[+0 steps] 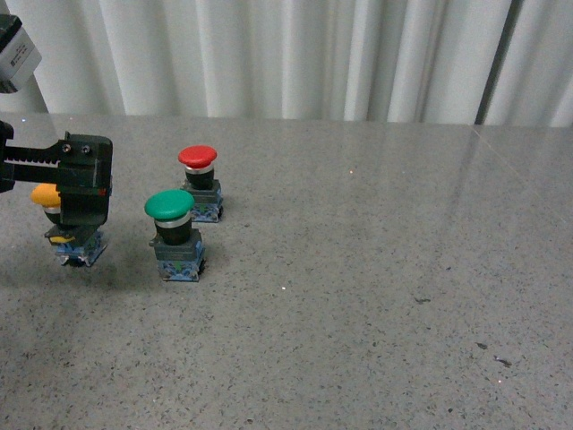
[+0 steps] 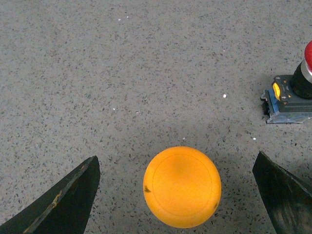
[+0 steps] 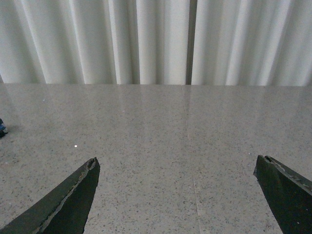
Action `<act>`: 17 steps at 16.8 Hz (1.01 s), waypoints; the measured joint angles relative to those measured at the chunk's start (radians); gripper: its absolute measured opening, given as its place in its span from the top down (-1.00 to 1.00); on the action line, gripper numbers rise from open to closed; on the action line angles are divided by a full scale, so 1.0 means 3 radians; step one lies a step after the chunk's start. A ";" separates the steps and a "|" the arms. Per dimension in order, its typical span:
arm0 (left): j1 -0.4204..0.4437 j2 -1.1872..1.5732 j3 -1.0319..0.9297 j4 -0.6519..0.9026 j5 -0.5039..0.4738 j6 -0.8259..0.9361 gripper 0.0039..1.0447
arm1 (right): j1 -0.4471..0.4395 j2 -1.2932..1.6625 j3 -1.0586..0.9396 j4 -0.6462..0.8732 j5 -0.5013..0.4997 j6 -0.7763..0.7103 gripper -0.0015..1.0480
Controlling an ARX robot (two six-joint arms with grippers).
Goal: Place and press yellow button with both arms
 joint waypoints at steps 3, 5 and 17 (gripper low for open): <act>0.0000 0.0008 -0.0004 -0.0003 0.0008 -0.0001 -0.68 | 0.0000 0.0000 0.0000 0.0001 0.0000 0.0000 -0.87; 0.0001 0.0014 -0.0004 -0.0039 0.0020 -0.0003 -0.30 | 0.0000 0.0000 0.0000 0.0001 -0.0001 0.0000 -0.87; -0.0923 -0.0496 0.0956 -0.0379 -0.0178 -0.0235 0.26 | 0.0000 0.0000 0.0000 0.0001 0.0000 0.0000 -0.87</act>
